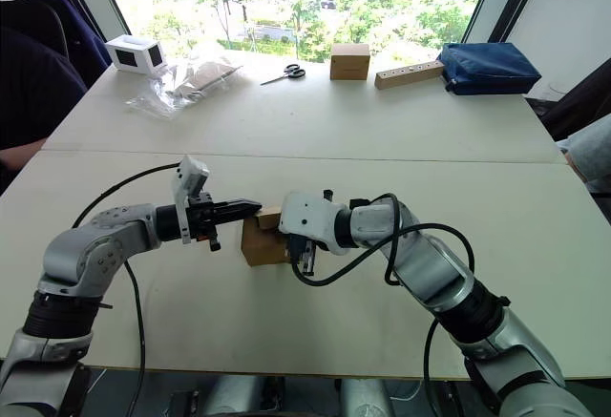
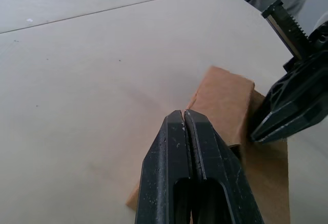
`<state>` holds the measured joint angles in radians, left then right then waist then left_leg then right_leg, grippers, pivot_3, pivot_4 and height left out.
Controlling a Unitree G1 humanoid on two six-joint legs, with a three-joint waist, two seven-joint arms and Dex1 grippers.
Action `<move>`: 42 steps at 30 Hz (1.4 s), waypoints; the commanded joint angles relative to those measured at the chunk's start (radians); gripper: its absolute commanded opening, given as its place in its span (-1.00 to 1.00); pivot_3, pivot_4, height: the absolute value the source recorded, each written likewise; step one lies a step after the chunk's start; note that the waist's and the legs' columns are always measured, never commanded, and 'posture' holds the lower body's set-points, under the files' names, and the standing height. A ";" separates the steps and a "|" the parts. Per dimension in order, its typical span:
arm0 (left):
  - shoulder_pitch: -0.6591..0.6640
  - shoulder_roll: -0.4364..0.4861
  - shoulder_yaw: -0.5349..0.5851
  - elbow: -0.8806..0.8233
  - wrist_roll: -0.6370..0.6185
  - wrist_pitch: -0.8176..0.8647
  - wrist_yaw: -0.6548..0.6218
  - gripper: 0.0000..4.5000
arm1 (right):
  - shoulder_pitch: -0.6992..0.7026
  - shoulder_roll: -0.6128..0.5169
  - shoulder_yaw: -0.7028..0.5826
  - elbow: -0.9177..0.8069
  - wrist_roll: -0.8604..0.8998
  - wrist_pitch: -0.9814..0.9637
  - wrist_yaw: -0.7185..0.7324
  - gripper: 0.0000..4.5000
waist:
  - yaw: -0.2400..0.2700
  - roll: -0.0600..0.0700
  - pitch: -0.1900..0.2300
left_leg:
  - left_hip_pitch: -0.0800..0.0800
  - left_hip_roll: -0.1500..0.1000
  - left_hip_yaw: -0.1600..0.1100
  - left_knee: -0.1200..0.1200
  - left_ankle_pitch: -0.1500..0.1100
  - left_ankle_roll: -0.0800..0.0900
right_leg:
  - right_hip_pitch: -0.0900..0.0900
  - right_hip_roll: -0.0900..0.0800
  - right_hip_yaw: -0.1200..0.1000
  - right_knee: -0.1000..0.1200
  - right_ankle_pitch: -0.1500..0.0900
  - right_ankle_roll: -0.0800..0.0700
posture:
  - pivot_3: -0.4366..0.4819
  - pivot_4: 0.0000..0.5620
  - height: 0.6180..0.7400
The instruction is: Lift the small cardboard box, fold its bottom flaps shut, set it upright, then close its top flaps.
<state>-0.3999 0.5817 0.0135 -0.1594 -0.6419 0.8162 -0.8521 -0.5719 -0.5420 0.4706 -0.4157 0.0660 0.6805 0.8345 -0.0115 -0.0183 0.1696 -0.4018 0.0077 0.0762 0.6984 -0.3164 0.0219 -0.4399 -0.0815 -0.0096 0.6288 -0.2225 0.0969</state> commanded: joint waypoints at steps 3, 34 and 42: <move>0.004 -0.001 -0.018 -0.020 0.009 -0.010 -0.010 -0.99 | -0.021 0.031 -0.017 0.002 0.005 0.043 -0.018 -1.00 | 0.000 0.000 0.000 | 0.000 0.000 0.000 0.000 0.000 0.000 | 0.000 0.000 0.000 0.000 0.000 0.000 | -0.05 -0.47 1.00; -0.015 0.011 -0.049 -0.022 0.085 -0.089 -0.038 -0.99 | 0.024 0.035 -0.200 -0.064 0.204 0.153 -0.029 -1.00 | 0.000 0.000 0.000 | 0.001 0.000 0.000 0.000 0.000 0.000 | 0.001 0.000 0.000 0.000 0.000 0.000 | -0.05 -0.47 1.00; -0.073 0.028 0.008 -0.124 0.012 -0.005 0.001 -0.99 | 0.040 0.095 -0.230 -0.001 0.232 0.100 -0.070 -1.00 | -0.001 0.000 0.000 | 0.000 0.000 0.000 0.000 0.000 0.000 | 0.000 0.000 0.000 0.000 0.000 0.001 | -0.05 -0.47 1.00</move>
<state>-0.4658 0.5970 0.0052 -0.2500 -0.6216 0.8050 -0.8575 -0.5307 -0.4511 0.2467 -0.4052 0.2895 0.8064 0.7653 -0.0125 -0.0188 0.1699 -0.4019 0.0078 0.0761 0.6983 -0.3166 0.0220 -0.4397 -0.0812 -0.0095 0.6287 -0.2220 0.0978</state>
